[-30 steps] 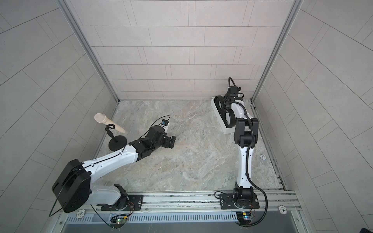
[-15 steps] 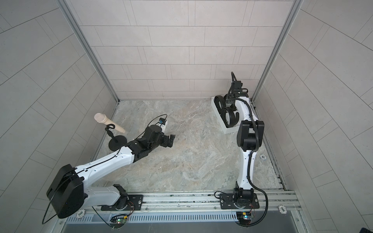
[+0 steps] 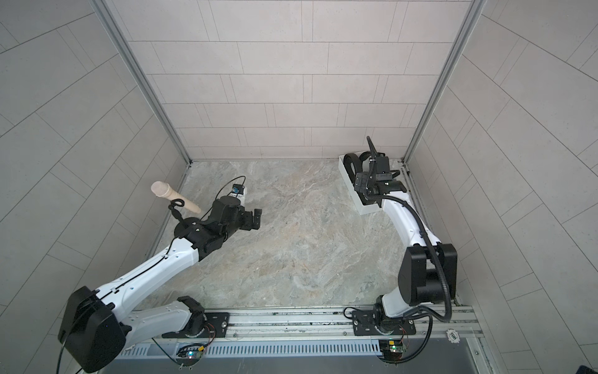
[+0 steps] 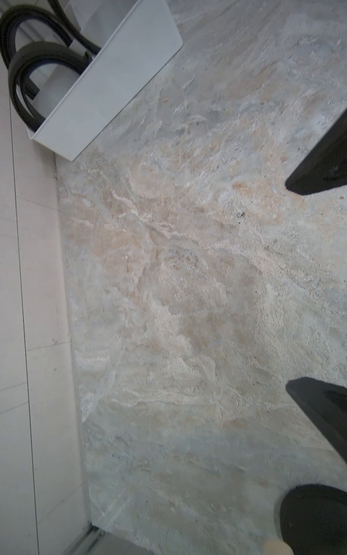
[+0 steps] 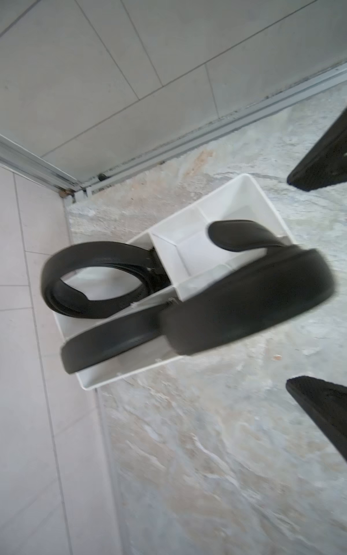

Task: Place the belts into the storage roll
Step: Reset both arms

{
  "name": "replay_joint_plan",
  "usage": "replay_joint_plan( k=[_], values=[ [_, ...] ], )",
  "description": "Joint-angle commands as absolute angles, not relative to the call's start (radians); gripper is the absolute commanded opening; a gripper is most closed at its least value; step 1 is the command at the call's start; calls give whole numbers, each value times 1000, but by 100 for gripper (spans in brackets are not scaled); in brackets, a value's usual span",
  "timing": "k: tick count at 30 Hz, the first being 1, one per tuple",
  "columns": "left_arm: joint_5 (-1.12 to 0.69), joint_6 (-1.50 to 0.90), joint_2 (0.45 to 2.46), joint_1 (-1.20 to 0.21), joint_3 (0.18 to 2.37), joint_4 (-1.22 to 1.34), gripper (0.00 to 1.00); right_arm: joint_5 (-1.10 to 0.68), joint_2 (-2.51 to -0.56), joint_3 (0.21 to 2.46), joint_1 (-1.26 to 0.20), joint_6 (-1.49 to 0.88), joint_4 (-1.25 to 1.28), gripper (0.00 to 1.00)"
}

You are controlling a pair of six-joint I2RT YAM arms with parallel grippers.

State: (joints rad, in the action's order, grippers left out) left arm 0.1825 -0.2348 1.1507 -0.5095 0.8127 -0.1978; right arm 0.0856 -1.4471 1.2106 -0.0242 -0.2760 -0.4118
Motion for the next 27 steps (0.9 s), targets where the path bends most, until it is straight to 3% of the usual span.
replay_joint_plan(
  k=[1,10,19,27],
  values=[
    [213,-188,1123,-442,789,-233,100,54,-1283,1053,-46,-231,-304,100],
    [205,-111,1059,-296,591,28,100,-13,-1105,756,-83,-135,-219,100],
    [212,11,1094,-199,400,409,100,-58,-1199,563,-79,-25,90,100],
    [167,68,1294,-151,358,776,100,-64,-1355,504,-54,34,382,100]
  ],
)
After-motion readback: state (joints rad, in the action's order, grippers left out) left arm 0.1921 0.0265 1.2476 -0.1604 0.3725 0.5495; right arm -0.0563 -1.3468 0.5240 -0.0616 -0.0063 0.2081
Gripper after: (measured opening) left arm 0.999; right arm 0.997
